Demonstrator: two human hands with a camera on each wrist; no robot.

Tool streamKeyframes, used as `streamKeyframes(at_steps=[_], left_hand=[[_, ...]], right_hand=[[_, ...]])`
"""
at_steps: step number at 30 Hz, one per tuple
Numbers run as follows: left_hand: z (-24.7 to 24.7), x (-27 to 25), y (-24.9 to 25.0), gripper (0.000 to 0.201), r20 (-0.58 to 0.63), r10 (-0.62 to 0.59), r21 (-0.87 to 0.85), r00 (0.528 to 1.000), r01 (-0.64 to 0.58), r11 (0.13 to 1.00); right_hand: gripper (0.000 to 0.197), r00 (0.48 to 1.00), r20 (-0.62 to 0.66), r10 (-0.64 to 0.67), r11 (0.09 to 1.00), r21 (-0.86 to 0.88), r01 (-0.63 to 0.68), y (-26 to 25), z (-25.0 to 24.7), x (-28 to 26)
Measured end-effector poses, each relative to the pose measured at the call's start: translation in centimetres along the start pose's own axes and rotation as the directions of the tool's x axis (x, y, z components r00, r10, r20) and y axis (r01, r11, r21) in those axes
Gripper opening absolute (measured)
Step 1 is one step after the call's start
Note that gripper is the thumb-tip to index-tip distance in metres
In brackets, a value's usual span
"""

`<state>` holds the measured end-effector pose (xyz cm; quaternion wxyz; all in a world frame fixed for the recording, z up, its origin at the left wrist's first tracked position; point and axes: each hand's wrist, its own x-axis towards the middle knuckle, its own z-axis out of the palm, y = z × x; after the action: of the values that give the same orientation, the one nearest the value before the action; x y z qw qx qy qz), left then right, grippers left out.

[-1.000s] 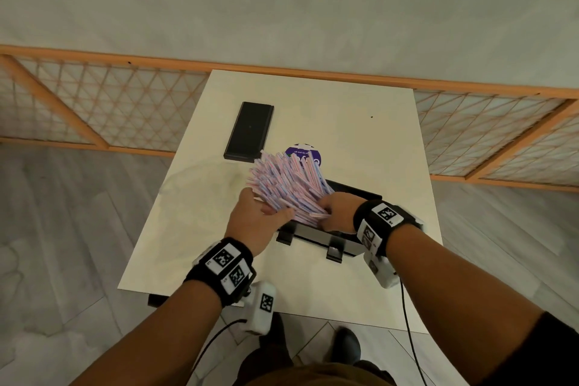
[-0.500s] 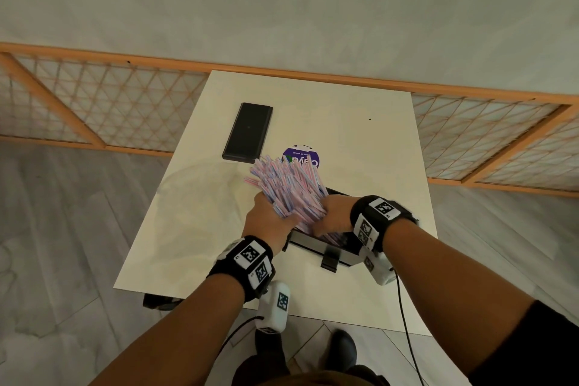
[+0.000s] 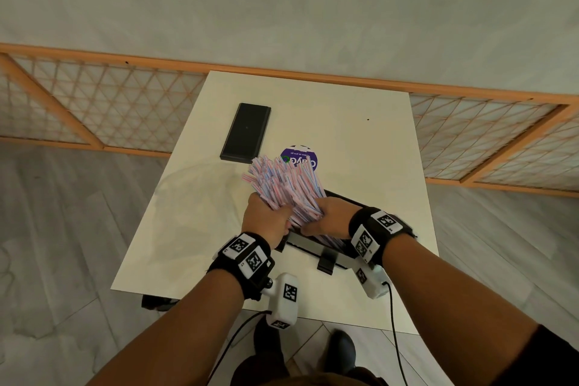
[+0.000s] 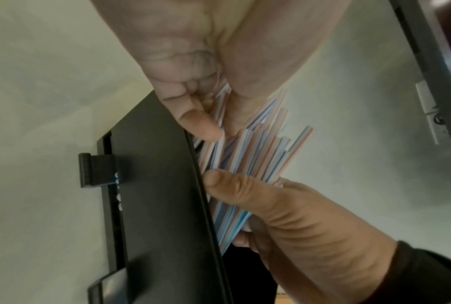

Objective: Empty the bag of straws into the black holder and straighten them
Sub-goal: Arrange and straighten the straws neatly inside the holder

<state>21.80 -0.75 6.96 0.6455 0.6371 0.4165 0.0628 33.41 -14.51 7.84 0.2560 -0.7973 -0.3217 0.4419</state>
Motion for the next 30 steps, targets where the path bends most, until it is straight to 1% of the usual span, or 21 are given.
streamKeyframes(at_steps=[2, 6, 11, 13, 16, 18, 20, 22, 23, 24, 25, 28, 30], left_hand=[[0.0, 0.1, 0.0, 0.042, -0.018, -0.037, -0.052, 0.999, 0.036, 0.998], [0.0, 0.3, 0.1, 0.042, -0.022, -0.064, -0.116, 0.998, 0.061, 0.991], [-0.1, 0.0, 0.3, 0.039, 0.011, -0.111, -0.230, 0.994, 0.111, 0.967], [-0.1, -0.2, 0.5, 0.034, 0.022, -0.128, -0.262, 0.992, 0.129, 0.957], [-0.2, -0.6, 0.9, 0.020, 0.037, -0.146, -0.305, 0.989, 0.150, 0.940], [-0.4, -0.8, 1.1, 0.019, 0.055, -0.146, -0.336, 0.988, 0.156, 0.929], [-0.6, -0.9, 1.1, 0.017, 0.062, -0.147, -0.351, 0.987, 0.159, 0.923], [-1.1, -1.0, 1.2, 0.014, 0.054, -0.140, -0.331, 0.989, 0.150, 0.932], [-1.3, -1.0, 1.3, 0.016, 0.043, -0.134, -0.308, 0.990, 0.141, 0.941], [-1.5, -1.0, 1.3, 0.021, 0.028, -0.125, -0.276, 0.992, 0.128, 0.953], [-1.7, -0.9, 1.5, 0.028, 0.015, -0.115, -0.229, 0.993, 0.116, 0.967], [-2.4, -0.4, 2.1, 0.047, 0.004, -0.114, -0.057, 0.994, 0.114, 0.992], [-2.8, -0.1, 2.6, 0.059, 0.027, -0.145, -0.025, 0.989, 0.146, 0.989]], right_hand=[[0.029, 1.000, -0.010, 0.015, 1.000, 0.005, -0.015, 0.2, 0.0, 0.2], [0.031, 0.999, -0.018, 0.032, 0.998, 0.048, -0.031, 0.1, 0.1, 0.3], [0.035, 0.999, -0.027, 0.046, 0.991, 0.125, -0.042, -0.1, 0.3, 0.6], [0.033, 0.999, -0.028, 0.041, 0.988, 0.150, -0.036, -0.3, 0.3, 0.5], [0.028, 0.997, -0.059, 0.040, 0.987, 0.157, -0.030, -0.7, 0.5, 0.4], [0.023, 0.994, -0.102, 0.043, 0.994, 0.105, -0.032, -1.0, 0.7, 0.5], [0.020, 0.990, -0.128, 0.062, 0.998, -0.006, -0.064, -1.7, 0.7, 0.6], [0.023, 0.986, -0.140, 0.086, 0.965, -0.234, -0.117, -2.7, 0.5, 0.5], [0.025, 0.983, -0.156, 0.093, 0.926, -0.350, -0.143, -3.1, 0.4, 0.4], [0.024, 0.980, -0.174, 0.094, 0.892, -0.423, -0.160, -3.5, 0.3, 0.4], [0.023, 0.979, -0.181, 0.095, 0.875, -0.454, -0.169, -3.9, 0.3, 0.5], [0.020, 0.986, -0.148, 0.075, 0.882, -0.451, -0.135, -4.6, 0.2, 0.8], [0.017, 0.992, -0.115, 0.045, 0.887, -0.453, -0.093, -5.0, 0.0, 0.7]])
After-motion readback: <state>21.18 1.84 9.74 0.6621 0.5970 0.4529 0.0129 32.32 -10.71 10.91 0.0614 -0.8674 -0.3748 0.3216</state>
